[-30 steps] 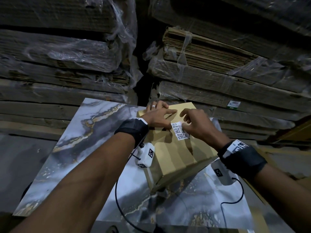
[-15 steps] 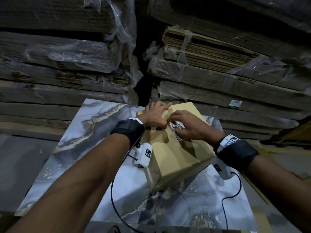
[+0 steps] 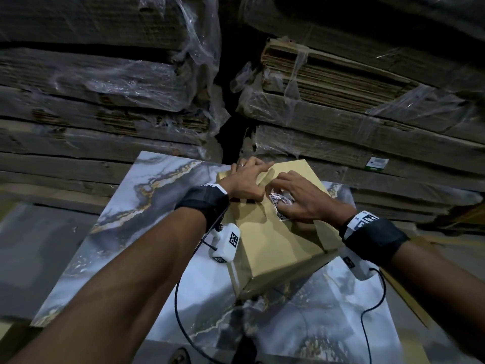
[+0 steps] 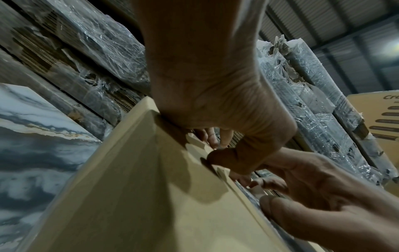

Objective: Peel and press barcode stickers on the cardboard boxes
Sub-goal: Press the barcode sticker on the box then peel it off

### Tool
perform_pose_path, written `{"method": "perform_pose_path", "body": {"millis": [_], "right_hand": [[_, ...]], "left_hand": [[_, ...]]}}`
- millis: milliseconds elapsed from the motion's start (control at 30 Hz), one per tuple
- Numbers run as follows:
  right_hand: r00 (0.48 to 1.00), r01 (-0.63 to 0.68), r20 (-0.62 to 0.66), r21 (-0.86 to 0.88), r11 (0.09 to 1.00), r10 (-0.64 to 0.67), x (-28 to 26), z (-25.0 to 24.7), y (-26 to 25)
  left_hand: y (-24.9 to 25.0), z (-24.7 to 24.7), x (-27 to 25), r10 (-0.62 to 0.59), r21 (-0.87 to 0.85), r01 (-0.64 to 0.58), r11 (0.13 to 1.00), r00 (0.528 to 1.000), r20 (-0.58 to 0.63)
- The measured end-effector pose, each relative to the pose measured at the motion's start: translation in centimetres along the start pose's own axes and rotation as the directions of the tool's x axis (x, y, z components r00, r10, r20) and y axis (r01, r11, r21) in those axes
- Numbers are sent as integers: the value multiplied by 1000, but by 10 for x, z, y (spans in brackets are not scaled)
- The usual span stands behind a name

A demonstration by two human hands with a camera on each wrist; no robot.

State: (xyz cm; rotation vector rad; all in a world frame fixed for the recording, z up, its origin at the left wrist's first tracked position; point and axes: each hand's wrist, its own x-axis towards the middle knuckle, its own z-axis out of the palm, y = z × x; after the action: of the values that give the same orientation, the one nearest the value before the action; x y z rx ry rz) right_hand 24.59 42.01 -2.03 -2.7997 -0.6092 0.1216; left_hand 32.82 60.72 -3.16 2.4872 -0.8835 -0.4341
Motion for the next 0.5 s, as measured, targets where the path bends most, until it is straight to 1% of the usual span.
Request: {"method": "perform_pose_path", "body": {"millis": [300,400,500], "right_hand": [[999,42,-18,-11,999,-42,1,5,7],[999,45,7,-40,998,-45,3,7,7],[999,27,24,-33,999,-26,3,7,9]], "left_hand": [[-1,1,2,5,17,-5,1000,1000,5],[-1,3,4,5,40,-5,999,1000,2],[0,3,3,-4,53,4,999,1000,-10]]}}
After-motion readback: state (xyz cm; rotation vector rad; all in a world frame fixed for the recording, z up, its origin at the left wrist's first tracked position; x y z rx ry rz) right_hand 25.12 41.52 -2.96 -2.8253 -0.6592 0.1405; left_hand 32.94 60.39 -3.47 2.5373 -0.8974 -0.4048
